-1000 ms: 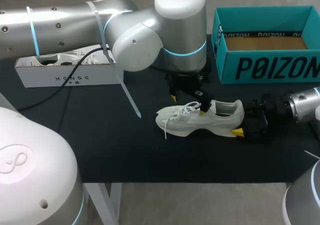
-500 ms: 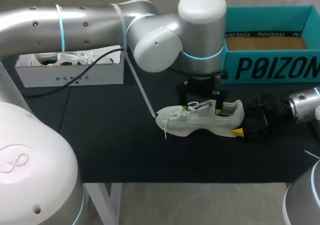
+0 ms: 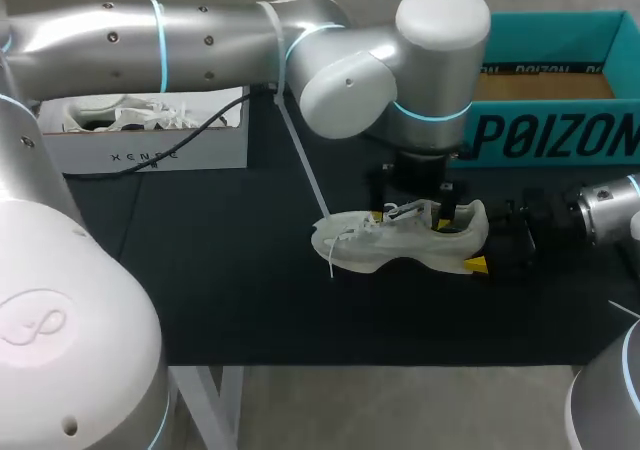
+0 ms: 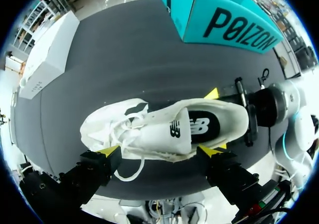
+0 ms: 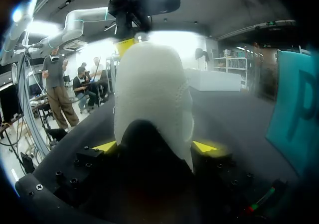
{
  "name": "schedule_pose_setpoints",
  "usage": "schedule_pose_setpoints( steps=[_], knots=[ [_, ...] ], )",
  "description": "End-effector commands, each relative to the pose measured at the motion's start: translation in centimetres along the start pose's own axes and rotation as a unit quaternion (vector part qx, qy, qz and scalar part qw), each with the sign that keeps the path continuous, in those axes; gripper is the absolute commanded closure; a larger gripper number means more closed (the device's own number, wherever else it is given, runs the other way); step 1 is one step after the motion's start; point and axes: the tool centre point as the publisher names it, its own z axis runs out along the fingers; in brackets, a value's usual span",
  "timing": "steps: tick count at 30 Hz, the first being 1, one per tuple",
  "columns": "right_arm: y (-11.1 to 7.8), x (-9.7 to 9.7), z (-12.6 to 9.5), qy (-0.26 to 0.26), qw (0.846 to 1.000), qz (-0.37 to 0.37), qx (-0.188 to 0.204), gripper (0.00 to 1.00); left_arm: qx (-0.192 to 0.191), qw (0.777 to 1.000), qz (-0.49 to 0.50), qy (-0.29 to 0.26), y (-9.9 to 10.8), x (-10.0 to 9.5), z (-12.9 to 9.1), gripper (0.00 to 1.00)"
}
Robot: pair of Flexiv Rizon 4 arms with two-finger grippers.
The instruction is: Take the shoe out of the shoebox, open the shoe tongue, remove and reinsert the insole, then place the shoe into the shoebox
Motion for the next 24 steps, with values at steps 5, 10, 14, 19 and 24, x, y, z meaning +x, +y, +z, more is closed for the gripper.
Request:
schedule_pose_setpoints(
  steps=[5,10,14,19,24],
  knots=[
    [-0.5,-0.1,0.6,-0.001,1.0,0.0,0.0,1.0,0.007,0.998,-0.014,-0.053,-0.8,1.0,0.1,0.0],
    [-0.5,-0.1,0.6,-0.001,1.0,0.0,0.0,1.0,0.003,0.997,-0.015,-0.081,-1.7,1.1,0.2,0.0],
    [-0.5,-0.1,0.6,-0.001,1.0,0.0,0.0,1.0,0.002,0.995,-0.023,-0.099,-2.0,0.9,0.2,0.0],
    [-0.5,-0.1,0.6,-0.001,1.0,0.0,0.0,1.0,-0.001,0.993,-0.027,-0.113,-2.0,1.1,0.5,0.0],
    [-0.5,-0.1,0.6,-0.001,1.0,0.0,0.0,1.0,-0.005,0.992,-0.029,-0.125,-1.7,1.5,1.1,0.0]
  ],
)
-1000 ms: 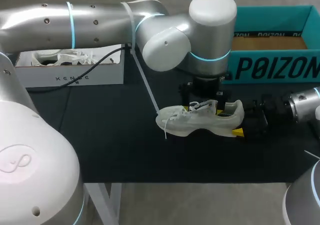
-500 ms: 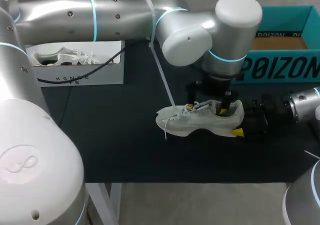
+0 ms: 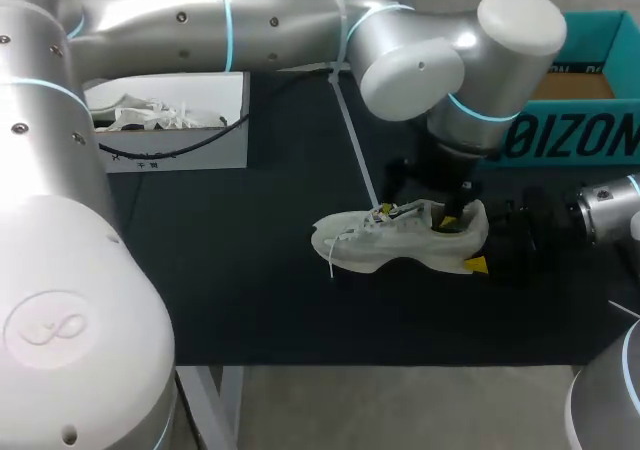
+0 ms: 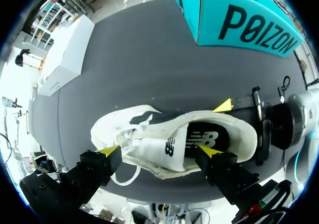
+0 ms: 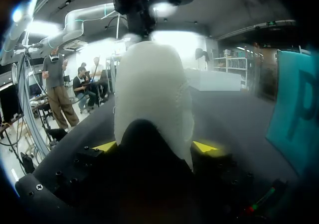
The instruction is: Take the shoe out of the shoebox, open the shoe tongue, remove and reinsert the insole, then place the shoe into the shoebox
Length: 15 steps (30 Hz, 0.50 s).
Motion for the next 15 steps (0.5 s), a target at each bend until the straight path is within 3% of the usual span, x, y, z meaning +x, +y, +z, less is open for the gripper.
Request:
schedule_pose_setpoints(
  steps=[1,7,9,11,13,15],
  knots=[
    [-0.47,-0.14,0.55,-0.001,1.0,0.0,0.0,1.0,-0.003,1.0,-0.001,-0.021,0.06,0.88,0.45,0.0],
    [-0.47,-0.14,0.55,-0.001,1.0,0.0,0.0,1.0,-0.004,1.0,-0.007,-0.025,-0.14,0.47,0.89,0.0],
    [-0.47,-0.14,0.55,-0.001,1.0,0.0,0.0,1.0,-0.003,1.0,-0.008,-0.027,-0.19,0.27,0.75,0.53],
    [-0.47,-0.14,0.55,-0.001,1.0,0.0,0.0,1.0,-0.002,1.0,-0.009,-0.027,-0.34,0.13,0.58,0.65],
    [-0.47,-0.14,0.55,-0.001,1.0,0.0,0.0,1.0,0.0,1.0,-0.009,-0.027,-0.38,0.08,0.41,0.91],
    [-0.47,-0.14,0.55,-0.001,1.0,0.0,0.0,1.0,0.002,1.0,-0.007,-0.026,-0.43,0.09,0.25,1.0]
  ],
)
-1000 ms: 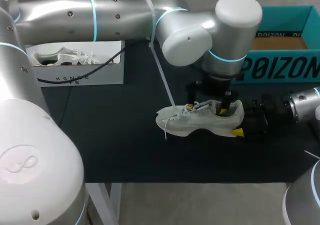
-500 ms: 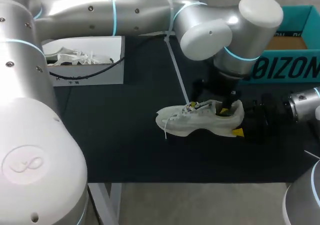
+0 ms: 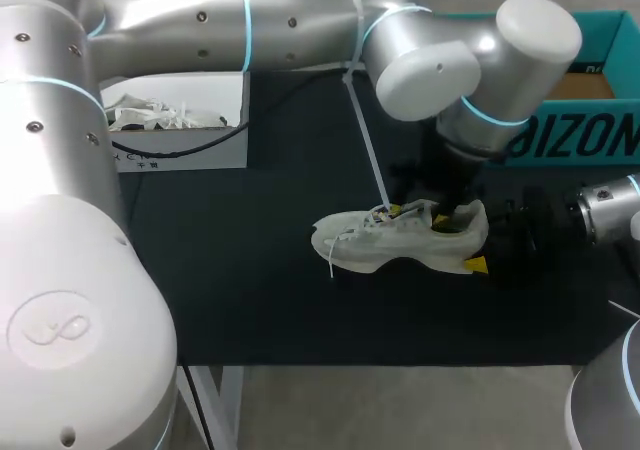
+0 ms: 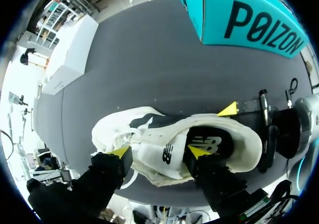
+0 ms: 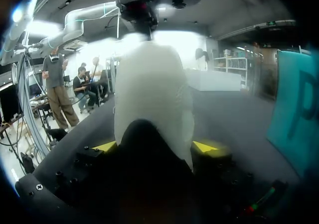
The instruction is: Take the shoe out of the shoebox, open the shoe tongue, remove and reinsert the insole, then place the shoe into the shoebox
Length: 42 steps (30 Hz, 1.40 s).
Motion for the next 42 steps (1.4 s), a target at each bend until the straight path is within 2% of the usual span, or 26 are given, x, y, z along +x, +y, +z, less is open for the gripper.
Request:
schedule_pose_setpoints(
  steps=[1,15,27,34,38,39,40,42],
  knots=[
    [-0.5,-0.1,0.6,-0.001,1.0,0.0,0.0,1.0,0.003,1.0,0.002,0.002,0.0,-0.2,-0.5,1.0],
    [-0.5,-0.1,0.6,-0.001,1.0,0.0,0.0,1.0,0.015,1.0,-0.001,0.011,0.7,-1.2,-1.7,1.0],
    [-0.5,-0.1,0.6,-0.001,1.0,0.0,0.0,1.0,0.041,0.998,-0.032,0.025,2.0,-4.8,-3.3,1.0],
    [-0.5,-0.1,0.6,-0.001,1.0,0.0,0.0,1.0,0.046,0.997,-0.06,0.035,3.2,-7.5,-3.1,1.0],
    [-0.5,-0.1,0.6,-0.001,1.0,0.0,0.0,1.0,0.04,0.996,-0.067,0.045,3.3,-7.9,-2.8,1.0],
    [-0.5,-0.1,0.6,-0.001,1.0,0.0,0.0,1.0,0.039,0.996,-0.066,0.05,3.3,-7.9,-2.7,0.9],
    [-0.5,-0.1,0.6,-0.001,1.0,0.0,0.0,1.0,0.037,0.996,-0.064,0.053,3.2,-7.8,-2.6,0.76],
    [-0.5,-0.1,0.6,-0.001,1.0,0.0,0.0,1.0,0.036,0.996,-0.063,0.054,3.1,-7.3,-2.4,0.69]
  ],
)
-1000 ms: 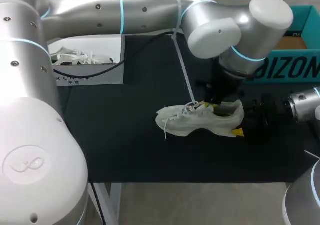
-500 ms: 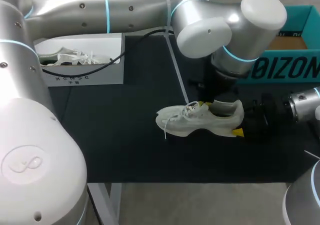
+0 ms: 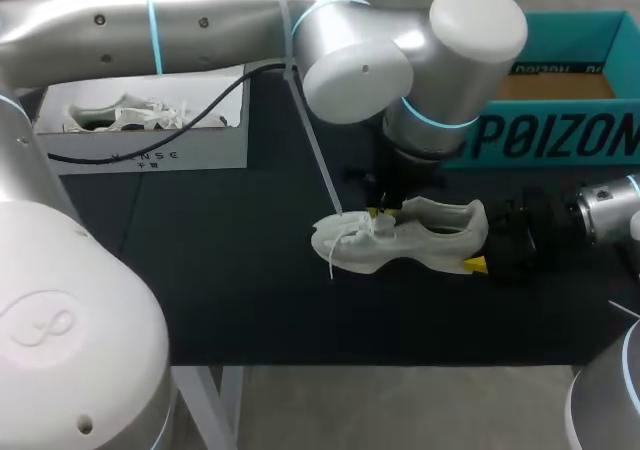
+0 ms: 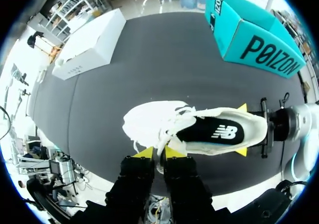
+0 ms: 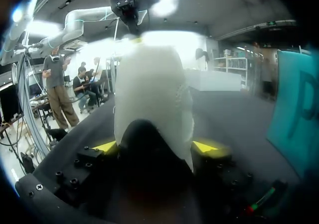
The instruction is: Take the shoe out of the shoebox, open the shoe tongue, remove and reinsert the insole, then place the shoe into the shoebox
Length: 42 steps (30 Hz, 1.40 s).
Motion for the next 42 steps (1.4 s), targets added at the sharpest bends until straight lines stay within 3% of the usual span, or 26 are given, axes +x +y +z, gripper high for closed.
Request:
schedule_pose_setpoints(
  steps=[1,2,5,13,15,18,30,42],
  knots=[
    [-0.5,-0.1,0.5,-0.001,1.0,0.001,0.0,1.0,-0.007,1.0,0.004,0.03,0.0,-0.1,0.6,0.5],
    [-0.5,-0.1,0.5,-0.001,1.0,0.001,0.0,1.0,-0.007,0.999,0.004,0.031,-0.1,0.1,0.7,0.43],
    [-0.5,-0.1,0.5,-0.001,1.0,0.001,0.0,1.0,-0.01,0.999,0.008,0.034,-0.1,1.0,0.9,0.33],
    [-0.5,-0.1,0.5,-0.001,1.0,0.001,0.0,1.0,-0.026,0.998,0.017,0.046,-0.1,2.8,2.4,0.51],
    [-0.5,-0.1,0.5,-0.001,1.0,0.001,0.0,1.0,-0.03,0.998,0.019,0.05,0.0,3.2,2.7,0.6],
    [-0.5,-0.1,0.5,-0.001,1.0,0.001,0.0,1.0,-0.032,0.998,0.02,0.054,0.0,3.3,2.7,1.0],
    [-0.5,-0.1,0.5,-0.001,1.0,0.001,0.0,1.0,-0.02,0.998,0.011,0.062,0.0,1.3,1.5,1.0],
    [-0.5,-0.1,0.5,-0.001,1.0,0.001,0.0,1.0,-0.041,0.99,-0.022,0.136,0.5,-1.7,3.1,1.0]
  ],
)
